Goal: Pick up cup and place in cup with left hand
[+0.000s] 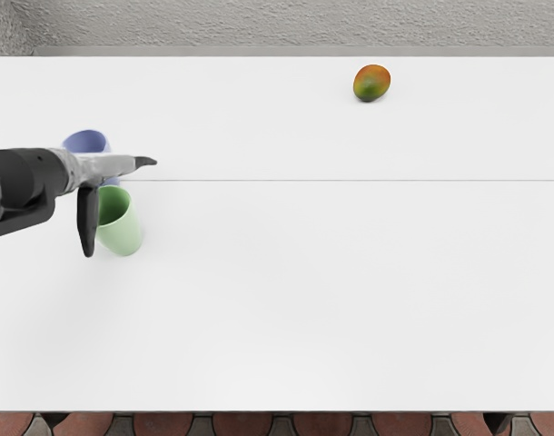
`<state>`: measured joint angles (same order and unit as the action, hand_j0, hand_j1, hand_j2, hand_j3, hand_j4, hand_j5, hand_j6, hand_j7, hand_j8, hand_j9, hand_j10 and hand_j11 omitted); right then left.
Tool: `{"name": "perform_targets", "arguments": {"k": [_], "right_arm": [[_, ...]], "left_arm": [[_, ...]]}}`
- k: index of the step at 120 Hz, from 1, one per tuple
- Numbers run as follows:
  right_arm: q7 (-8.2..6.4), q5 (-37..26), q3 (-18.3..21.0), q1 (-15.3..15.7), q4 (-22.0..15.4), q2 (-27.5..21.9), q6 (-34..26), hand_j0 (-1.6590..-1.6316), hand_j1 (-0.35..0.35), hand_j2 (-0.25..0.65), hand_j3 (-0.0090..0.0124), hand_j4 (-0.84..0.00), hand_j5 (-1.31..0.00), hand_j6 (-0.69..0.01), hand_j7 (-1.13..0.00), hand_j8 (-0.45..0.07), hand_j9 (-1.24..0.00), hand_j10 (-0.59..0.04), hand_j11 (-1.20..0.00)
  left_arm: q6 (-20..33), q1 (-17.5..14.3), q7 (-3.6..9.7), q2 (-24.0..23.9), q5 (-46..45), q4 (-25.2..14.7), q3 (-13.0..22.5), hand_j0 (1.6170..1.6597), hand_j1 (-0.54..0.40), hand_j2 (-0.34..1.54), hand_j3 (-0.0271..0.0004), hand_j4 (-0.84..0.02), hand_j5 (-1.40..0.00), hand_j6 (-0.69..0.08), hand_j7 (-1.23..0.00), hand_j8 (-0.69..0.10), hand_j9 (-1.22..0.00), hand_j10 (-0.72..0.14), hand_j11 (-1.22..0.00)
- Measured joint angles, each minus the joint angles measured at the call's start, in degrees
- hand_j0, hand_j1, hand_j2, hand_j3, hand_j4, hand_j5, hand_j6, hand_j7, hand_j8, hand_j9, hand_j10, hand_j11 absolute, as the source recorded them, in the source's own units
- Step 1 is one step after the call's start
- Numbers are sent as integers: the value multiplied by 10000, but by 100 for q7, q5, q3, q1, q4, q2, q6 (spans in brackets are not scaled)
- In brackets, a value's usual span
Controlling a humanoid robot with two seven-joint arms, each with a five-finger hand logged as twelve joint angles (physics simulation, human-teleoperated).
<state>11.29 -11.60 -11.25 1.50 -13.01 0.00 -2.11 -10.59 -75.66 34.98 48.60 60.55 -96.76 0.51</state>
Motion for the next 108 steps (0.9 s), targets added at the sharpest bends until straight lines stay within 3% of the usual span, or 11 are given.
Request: {"name": "perform_targets", "arguments": {"k": [10,63,108], "right_arm": [[1,0,0,0,0,0,-2,-16581,-3115,-63,0,-312,-406,-312,-406,-311,-406,-311,-406],[9,0,0,2,0,0,-7,-16581,-3111,-64,0,-316,-410,-315,-410,-315,-410,-315,-411],[11,-1,0,8,0,0,-9,-16581,-3113,-64,0,-314,-408,-314,-408,-313,-408,-313,-408]], "left_arm": [[147,234,1,18,159,-15,1,16580,3492,19,0,-52,-8,-68,-5,-64,-3,-46,-1],[492,341,2,18,482,-16,8,16580,2856,134,0,-602,-717,-619,-714,-614,-711,-594,-709],[526,504,2,-4,704,-10,-9,16580,1035,446,0,-2129,-2697,-2146,-2694,-2141,-2691,-2121,-2689]]}}
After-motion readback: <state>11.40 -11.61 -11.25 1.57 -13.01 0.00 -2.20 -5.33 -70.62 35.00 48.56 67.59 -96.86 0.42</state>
